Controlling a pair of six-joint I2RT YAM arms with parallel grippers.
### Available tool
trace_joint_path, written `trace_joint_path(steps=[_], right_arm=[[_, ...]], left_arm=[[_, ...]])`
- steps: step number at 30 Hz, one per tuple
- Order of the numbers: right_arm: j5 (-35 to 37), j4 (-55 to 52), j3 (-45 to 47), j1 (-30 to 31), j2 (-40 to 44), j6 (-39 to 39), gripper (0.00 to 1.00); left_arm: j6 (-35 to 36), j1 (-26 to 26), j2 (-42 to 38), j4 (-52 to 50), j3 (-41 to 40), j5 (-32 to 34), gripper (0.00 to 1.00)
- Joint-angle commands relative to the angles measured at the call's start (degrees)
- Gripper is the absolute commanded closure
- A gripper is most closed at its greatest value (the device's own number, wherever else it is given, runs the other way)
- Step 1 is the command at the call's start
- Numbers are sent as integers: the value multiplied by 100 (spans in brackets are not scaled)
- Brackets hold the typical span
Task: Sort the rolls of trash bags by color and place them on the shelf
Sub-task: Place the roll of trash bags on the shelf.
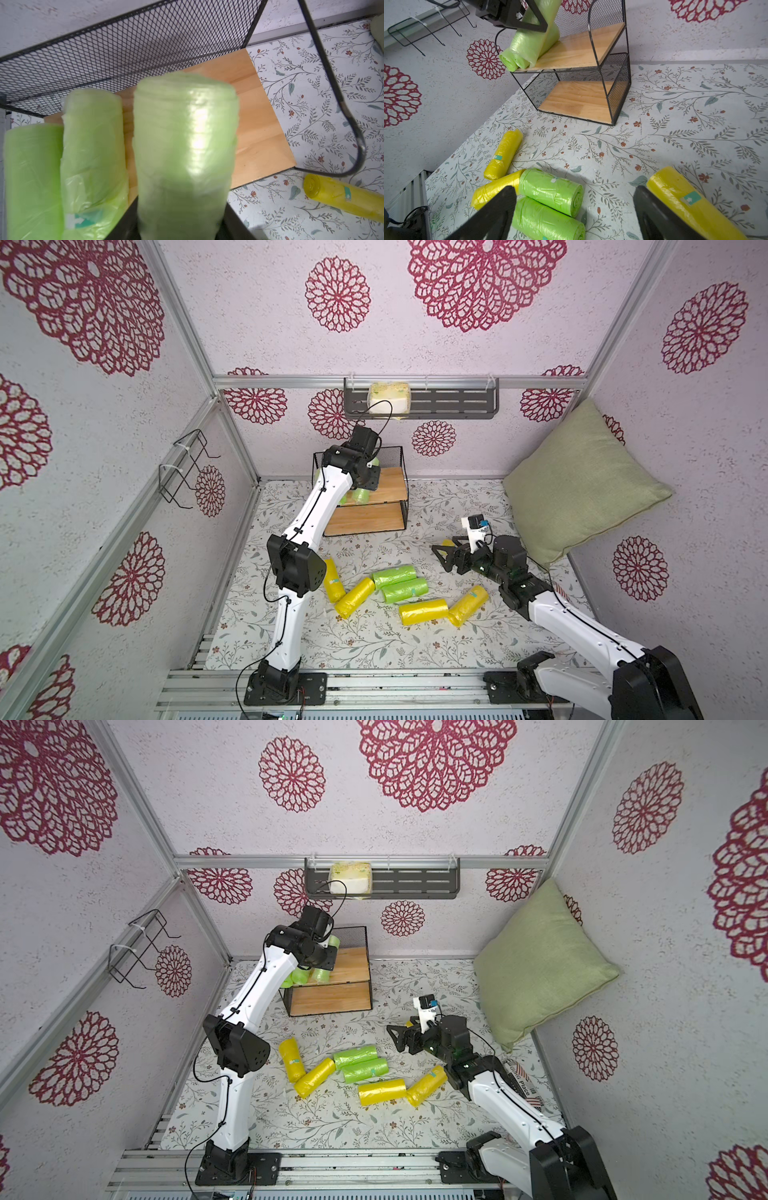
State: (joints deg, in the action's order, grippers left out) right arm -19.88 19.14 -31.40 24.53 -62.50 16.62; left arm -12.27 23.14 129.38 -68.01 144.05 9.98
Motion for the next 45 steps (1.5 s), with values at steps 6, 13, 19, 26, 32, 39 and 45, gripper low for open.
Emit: trace_joint_path(steps=[6,13,19,26,32,39,45], right_arm=[[157,336,143,-8,-33,40,7],[38,564,133,-10,-222,111,7],[44,618,226,-9,-230,119,7],[54,657,296,-8,-213,123,7],[37,739,344,-4,-291,131,7],[28,811,380,-10,-350,148,7],[28,837,388,-6,-390,162,7]], left_arm=[[110,-77,296,358,152,135,46],[170,-75,348,366,63,382,45],[104,-78,368,385,45,89,43],[-12,-73,377,440,-80,-195,39],[116,-65,516,401,-103,194,38],[190,-65,641,467,-17,419,44],[179,-72,633,814,16,951,50]])
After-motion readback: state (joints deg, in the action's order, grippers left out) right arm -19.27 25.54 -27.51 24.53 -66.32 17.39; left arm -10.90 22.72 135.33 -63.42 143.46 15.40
